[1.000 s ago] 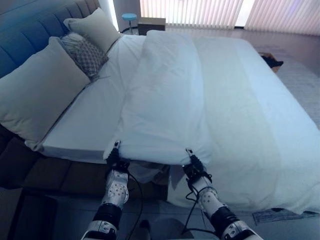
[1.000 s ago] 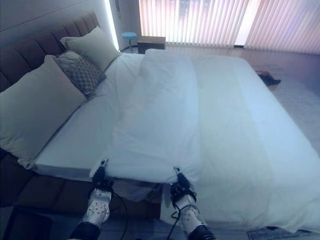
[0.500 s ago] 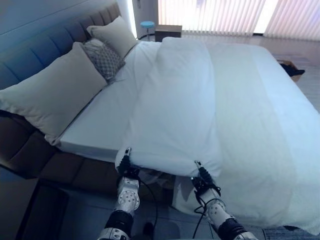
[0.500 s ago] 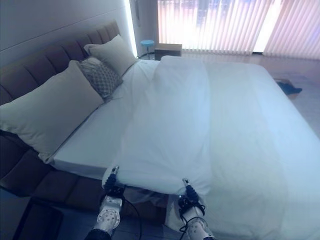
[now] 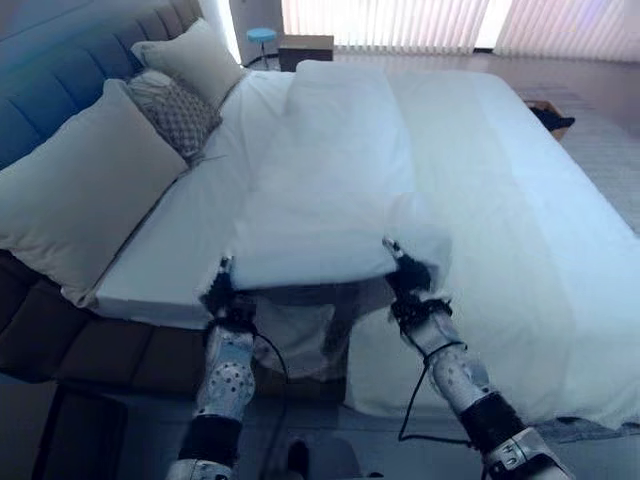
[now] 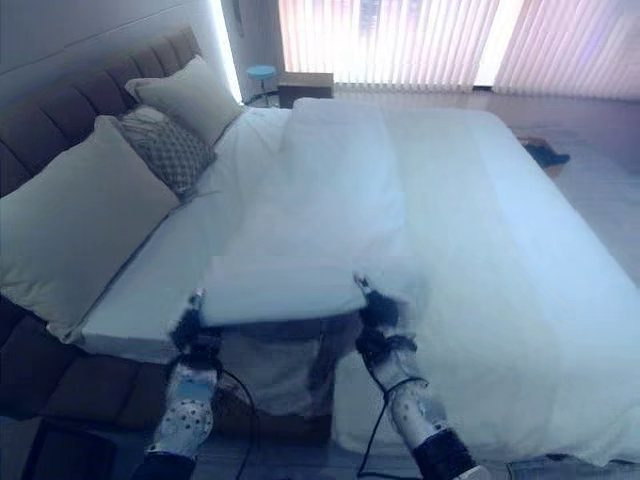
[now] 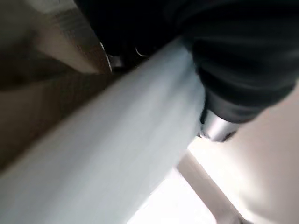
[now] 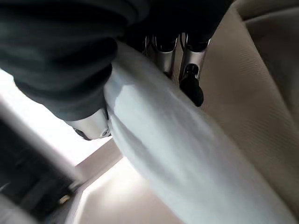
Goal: Make the bed
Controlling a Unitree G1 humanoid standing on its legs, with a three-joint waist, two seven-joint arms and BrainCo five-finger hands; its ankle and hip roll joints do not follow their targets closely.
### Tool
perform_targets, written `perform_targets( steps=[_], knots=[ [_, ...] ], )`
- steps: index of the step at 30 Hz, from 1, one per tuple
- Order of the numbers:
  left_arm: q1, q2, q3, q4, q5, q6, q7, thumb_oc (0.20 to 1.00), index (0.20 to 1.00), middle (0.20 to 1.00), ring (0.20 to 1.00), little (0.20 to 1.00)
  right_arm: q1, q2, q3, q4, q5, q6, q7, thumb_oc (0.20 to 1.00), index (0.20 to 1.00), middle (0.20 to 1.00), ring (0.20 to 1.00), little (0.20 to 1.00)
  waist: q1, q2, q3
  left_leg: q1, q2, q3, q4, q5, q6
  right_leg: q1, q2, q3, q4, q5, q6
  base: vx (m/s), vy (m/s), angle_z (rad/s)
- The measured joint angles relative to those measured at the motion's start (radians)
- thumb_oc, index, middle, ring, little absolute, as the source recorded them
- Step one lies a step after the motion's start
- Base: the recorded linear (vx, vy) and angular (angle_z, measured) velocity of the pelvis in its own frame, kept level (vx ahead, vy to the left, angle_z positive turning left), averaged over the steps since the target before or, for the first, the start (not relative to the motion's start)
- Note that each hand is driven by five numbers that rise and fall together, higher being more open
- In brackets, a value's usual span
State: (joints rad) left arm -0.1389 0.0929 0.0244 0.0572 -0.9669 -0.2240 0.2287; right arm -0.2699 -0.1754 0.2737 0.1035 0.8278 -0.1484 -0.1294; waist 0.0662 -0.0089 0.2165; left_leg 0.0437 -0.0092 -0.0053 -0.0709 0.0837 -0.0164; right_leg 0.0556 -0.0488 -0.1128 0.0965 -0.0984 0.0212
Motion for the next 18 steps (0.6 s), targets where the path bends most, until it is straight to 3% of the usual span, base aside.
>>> perform_targets(
  steps=[8,10,11,13,18],
  knots=[
    [0.131,-0.046,0.003,0.093,0.01,-0.006,-0.058,0.2,0.2,0.2,0.2,0.2,0.161,0.016,0.006,0.072,-0.062,-0.002,0.086,0.2,0.2,0.2,0.2,0.2,-0.001,-0.006,0.002,0.012,-0.013,0.005,-0.016,-0.007,0.015,0.021,-0.009,0.001,-0.043,0.01,0.015,-0.02,0.052,-0.04],
    [0.137,-0.053,0.003,0.188,0.006,-0.001,-0.061,0.2,0.2,0.2,0.2,0.2,0.159,0.033,0.015,0.2,-0.061,0.008,0.088,0.2,0.2,0.2,0.2,0.2,-0.001,-0.008,0.001,0.015,-0.013,0.005,-0.016,-0.007,0.015,0.027,-0.009,-0.002,-0.05,0.013,0.015,-0.03,0.004,-0.03],
    [0.145,-0.048,0.003,0.278,0.006,0.004,-0.071,0.2,0.2,0.2,0.2,0.2,0.149,0.046,0.02,0.356,-0.086,0.024,0.091,0.2,0.2,0.2,0.2,0.2,0.003,-0.012,0.002,0.016,-0.011,0.01,-0.016,-0.009,0.014,0.025,-0.008,0.002,-0.052,0.016,0.017,0.01,-0.012,-0.08],
    [0.165,-0.053,0.004,0.324,0.005,0.026,-0.075,0.2,0.2,0.2,0.2,0.2,0.175,0.06,0.02,0.468,-0.108,0.073,0.084,0.2,0.2,0.2,0.2,0.2,0.008,-0.016,0.006,0.012,-0.007,0.021,-0.017,-0.011,0.014,0.022,-0.006,0.01,-0.068,0.026,0.017,0.02,-0.016,-0.16],
    [0.142,-0.053,0.043,0.477,0.003,0.039,-0.071,0.2,0.2,0.2,0.2,0.2,0.11,0.115,0.023,0.685,-0.148,0.117,0.077,0.2,0.2,0.2,0.2,0.2,0.009,-0.02,0.006,0.012,-0.005,0.03,-0.016,-0.016,0.011,0.034,-0.002,0.019,-0.098,0.04,0.017,-0.01,-0.014,-0.09]
  ],
)
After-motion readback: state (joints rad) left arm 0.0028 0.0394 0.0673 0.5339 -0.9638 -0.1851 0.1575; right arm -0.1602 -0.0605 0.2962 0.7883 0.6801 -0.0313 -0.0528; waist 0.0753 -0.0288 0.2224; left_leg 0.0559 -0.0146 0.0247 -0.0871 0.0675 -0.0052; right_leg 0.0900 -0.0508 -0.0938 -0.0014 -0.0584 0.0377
